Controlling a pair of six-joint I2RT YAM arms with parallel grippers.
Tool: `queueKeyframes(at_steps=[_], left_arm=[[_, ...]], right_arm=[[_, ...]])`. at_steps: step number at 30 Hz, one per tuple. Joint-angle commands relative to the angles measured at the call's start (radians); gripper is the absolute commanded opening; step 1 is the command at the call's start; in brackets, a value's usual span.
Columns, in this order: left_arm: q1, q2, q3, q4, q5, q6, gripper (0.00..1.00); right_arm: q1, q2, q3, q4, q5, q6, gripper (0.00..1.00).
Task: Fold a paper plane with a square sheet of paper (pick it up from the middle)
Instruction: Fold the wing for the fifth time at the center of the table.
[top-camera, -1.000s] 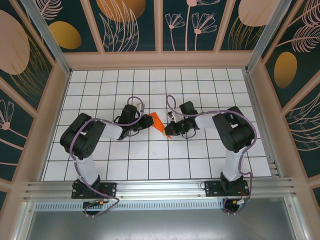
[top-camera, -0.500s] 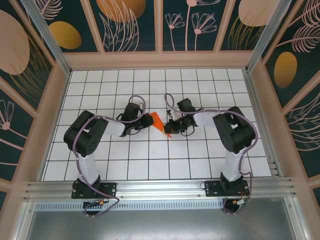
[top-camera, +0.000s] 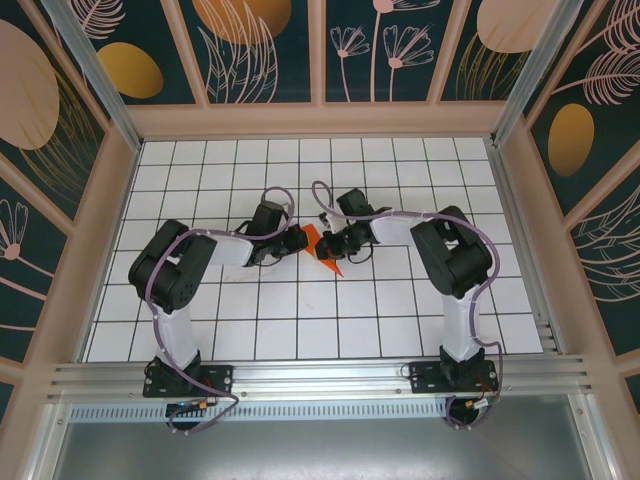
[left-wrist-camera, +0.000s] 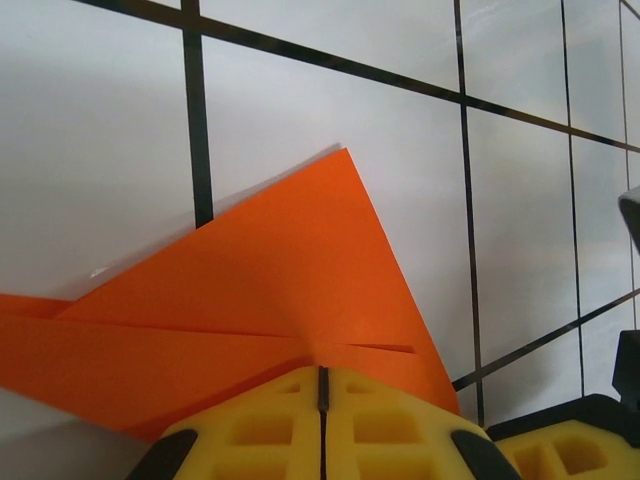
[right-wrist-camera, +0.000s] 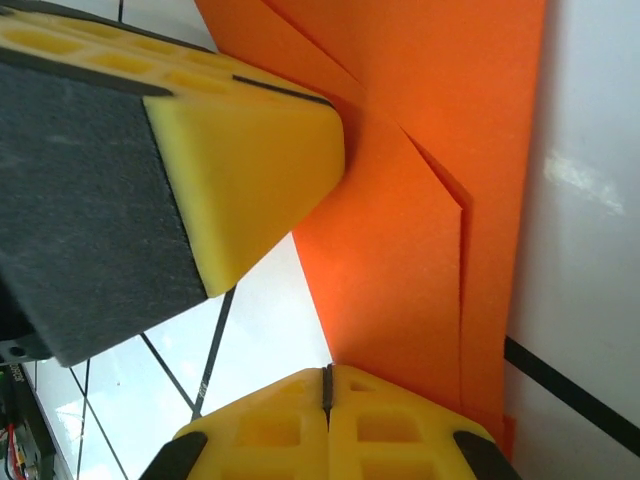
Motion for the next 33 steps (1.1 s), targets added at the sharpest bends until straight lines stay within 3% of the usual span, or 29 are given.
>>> queueKeyframes(at_steps=[1,15,33], left_arm=[[0.002,0.063,0.028,-0.139,-0.108,0.029,0.09],[0.003,0.126,0.079,-0.279,-0.182,-0.013,0.08],[0.003,0.141,0.115,-0.305,-0.199,-0.02,0.08]], right_arm=[[-0.007,0.005,-0.028,-0.048,0.013,-0.032,0.0],[-0.034,-0.141,-0.242,-0.046,-0.052,-0.094,0.0],[-0.033,-0.222,-0.44,0.034,-0.017,0.001,0.0]])
